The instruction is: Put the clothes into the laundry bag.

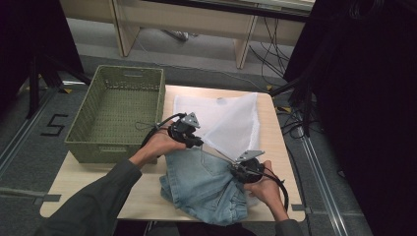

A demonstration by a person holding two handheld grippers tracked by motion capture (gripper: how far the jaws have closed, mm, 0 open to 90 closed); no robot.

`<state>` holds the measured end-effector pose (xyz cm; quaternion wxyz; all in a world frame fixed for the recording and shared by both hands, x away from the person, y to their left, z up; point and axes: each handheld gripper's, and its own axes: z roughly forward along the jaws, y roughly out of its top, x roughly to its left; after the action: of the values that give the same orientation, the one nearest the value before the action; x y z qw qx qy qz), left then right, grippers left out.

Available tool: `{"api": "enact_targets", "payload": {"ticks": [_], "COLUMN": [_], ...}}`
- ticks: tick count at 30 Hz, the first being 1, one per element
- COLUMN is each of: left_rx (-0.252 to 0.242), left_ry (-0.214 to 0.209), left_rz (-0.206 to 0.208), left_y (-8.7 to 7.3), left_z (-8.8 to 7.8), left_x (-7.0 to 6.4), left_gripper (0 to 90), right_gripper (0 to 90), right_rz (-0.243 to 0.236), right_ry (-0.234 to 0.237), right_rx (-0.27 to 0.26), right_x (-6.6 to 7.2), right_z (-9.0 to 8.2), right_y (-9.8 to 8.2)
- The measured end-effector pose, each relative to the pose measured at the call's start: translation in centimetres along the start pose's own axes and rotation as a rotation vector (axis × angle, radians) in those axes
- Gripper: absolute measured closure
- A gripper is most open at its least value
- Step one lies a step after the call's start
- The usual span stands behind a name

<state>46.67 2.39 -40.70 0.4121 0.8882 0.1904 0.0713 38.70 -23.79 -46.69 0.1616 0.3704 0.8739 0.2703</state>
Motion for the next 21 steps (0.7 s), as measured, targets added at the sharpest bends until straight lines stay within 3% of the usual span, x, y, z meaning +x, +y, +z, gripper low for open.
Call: {"api": "enact_targets", "payload": {"ticks": [3,4,5,7,8,11,12,15,18,19,21], "left_rx": [-0.011,-0.011,-0.005,-0.011,-0.008,-0.021,-0.020,-0.022,-0.024,-0.023,-0.023], "left_ry": [-0.006,0.000,-0.003,-0.005,-0.007,-0.010,-0.012,-0.018,-0.017,-0.020,-0.023], "left_rz": [-0.030,-0.033,-0.027,-0.038,-0.038,-0.053,-0.057,-0.058,-0.068,-0.056,-0.056], "left_y": [-0.3,-0.4,-0.4,-0.4,-0.4,-0.4,-0.4,-0.4,-0.3,-0.3,-0.3], "left_z": [0.1,0.1,0.0,-0.1,-0.2,-0.1,0.0,0.0,0.1,0.1,0.1], "left_x": [0.2,0.1,0.3,0.4,0.6,0.6,0.5,0.5,0.3,0.4,0.5], "left_gripper": [88.7,88.7,88.7,88.6,88.6,88.5,88.5,88.4,88.3,88.3,88.3], "right_gripper": [77.1,72.1,65.9,54.1,49.8,43.3,41.6,39.2,38.3,36.0,33.8], "right_rz": [-0.025,-0.020,-0.018,-0.007,-0.008,-0.033,-0.024,-0.090,-0.097,-0.107,-0.097], "right_ry": [-0.020,-0.029,-0.008,0.019,0.043,0.094,0.125,0.135,0.154,0.147,0.161], "right_rx": [0.025,-0.006,-0.010,-0.114,-0.128,-0.240,-0.262,-0.243,-0.224,-0.258,-0.243], "right_x": [0.3,0.3,0.2,0.4,0.5,1.4,2.2,3.6,4.6,5.1,5.5], "right_z": [-1.0,-1.3,-2.0,-3.3,-4.3,-5.7,-5.6,-4.4,-3.1,-2.0,-1.0], "right_y": [0.7,0.7,0.9,1.3,1.7,3.0,3.4,4.5,5.6,6.8,7.5]}}
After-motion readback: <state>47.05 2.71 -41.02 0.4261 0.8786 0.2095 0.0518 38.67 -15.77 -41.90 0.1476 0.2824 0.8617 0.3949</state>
